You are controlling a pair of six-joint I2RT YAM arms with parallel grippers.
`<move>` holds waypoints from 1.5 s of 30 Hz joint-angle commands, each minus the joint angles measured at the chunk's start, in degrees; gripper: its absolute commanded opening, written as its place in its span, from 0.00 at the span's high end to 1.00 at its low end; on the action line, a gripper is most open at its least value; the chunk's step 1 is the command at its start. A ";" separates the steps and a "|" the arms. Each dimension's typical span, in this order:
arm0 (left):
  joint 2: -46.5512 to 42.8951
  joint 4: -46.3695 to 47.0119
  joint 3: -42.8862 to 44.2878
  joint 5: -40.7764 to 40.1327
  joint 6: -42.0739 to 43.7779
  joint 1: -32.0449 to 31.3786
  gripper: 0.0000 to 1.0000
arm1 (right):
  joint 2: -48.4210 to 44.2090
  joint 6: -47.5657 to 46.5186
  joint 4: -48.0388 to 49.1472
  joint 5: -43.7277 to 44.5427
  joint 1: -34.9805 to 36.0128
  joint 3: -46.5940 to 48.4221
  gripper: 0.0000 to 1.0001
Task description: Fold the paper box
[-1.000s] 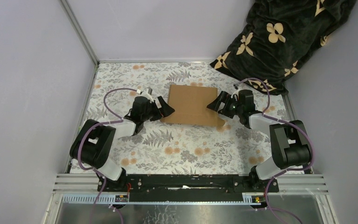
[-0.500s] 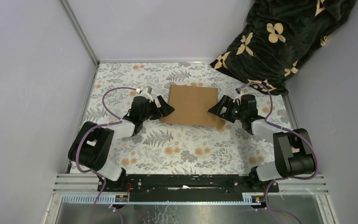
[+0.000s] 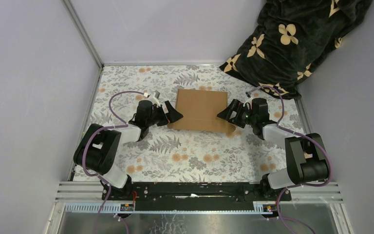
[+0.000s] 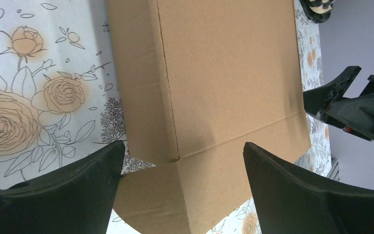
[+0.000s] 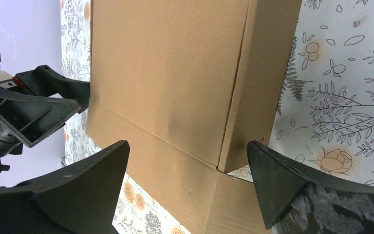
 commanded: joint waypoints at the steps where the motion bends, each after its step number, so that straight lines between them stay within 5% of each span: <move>1: 0.35 3.70 1.53 2.38 0.66 0.45 0.01 | 0.41 0.31 2.25 -2.23 -0.38 2.71 0.00; 45: -6.82 1.50 -1.60 4.90 -0.13 -0.91 0.01 | -0.45 1.27 2.72 -4.89 -0.38 4.61 0.00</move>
